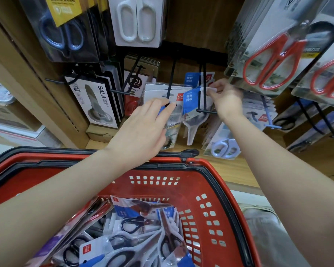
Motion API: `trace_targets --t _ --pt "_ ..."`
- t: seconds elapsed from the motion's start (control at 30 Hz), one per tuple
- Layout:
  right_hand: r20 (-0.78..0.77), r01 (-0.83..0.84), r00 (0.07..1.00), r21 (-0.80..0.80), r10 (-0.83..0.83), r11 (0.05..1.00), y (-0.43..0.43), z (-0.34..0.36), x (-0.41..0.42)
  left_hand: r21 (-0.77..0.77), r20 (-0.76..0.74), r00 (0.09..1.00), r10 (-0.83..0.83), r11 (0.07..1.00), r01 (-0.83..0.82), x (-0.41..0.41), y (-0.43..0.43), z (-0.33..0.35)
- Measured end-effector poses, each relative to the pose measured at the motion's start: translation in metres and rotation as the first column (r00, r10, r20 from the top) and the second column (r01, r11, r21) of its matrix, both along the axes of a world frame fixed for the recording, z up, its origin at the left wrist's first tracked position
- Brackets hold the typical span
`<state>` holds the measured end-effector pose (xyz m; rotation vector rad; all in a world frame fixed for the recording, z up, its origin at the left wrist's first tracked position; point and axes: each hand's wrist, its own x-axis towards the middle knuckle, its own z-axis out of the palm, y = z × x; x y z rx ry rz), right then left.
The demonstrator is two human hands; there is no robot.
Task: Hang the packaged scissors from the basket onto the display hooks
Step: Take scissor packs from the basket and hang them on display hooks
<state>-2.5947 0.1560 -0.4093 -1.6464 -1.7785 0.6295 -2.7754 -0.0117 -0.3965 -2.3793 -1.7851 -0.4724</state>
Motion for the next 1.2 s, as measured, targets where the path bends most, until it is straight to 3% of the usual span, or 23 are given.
trace_targets --t 0.23,0.37,0.53,0.63,0.7,0.77,0.93,1.03,1.1,1.2 --pt "0.093 -0.111 0.989 -0.002 0.111 0.994 -0.014 0.004 0.003 -0.035 -0.039 0.999 0.005 0.999 -0.006 0.0 -0.001 0.005" --pt "0.28 -0.215 0.938 0.014 0.203 0.976 -0.053 0.013 0.015 -0.007 -0.098 0.995 0.0 1.0 -0.001 -0.001 -0.007 0.012" --pt "0.423 -0.329 0.883 0.243 0.205 0.913 -0.128 0.029 0.029 0.069 -0.143 0.99 -0.023 0.997 0.033 -0.006 -0.055 0.012" --pt "0.406 -0.369 0.89 0.372 0.208 0.852 -0.175 0.029 0.031 0.037 -0.132 0.99 -0.049 0.998 0.054 -0.017 -0.101 -0.004" --pt "0.363 -0.414 0.889 0.376 0.279 0.829 -0.203 0.021 0.026 -0.018 -0.105 0.994 -0.04 0.999 0.038 -0.028 -0.133 -0.025" --pt "0.344 -0.506 0.845 0.271 0.409 0.819 -0.224 0.004 0.016 -0.136 -0.086 0.996 -0.025 0.991 0.013 -0.04 -0.161 -0.051" --pt "0.317 -0.637 0.662 -0.24 0.679 0.732 -0.262 -0.059 -0.017 -0.466 -0.041 0.996 0.085 0.88 -0.094 -0.059 -0.209 -0.119" --pt "0.271 -0.616 0.547 -0.51 0.792 0.6 -0.27 -0.111 -0.027 -0.661 0.029 0.985 0.171 0.743 -0.11 -0.063 -0.218 -0.146" --pt "0.177 -0.569 0.528 -0.652 0.83 0.501 -0.274 -0.141 -0.027 -0.743 0.051 0.975 0.218 0.661 -0.108 -0.065 -0.219 -0.156" --pt "0.092 -0.52 0.501 -0.763 0.861 0.384 -0.286 -0.173 -0.022 -0.756 0.056 0.971 0.232 0.646 -0.11 -0.064 -0.217 -0.163"
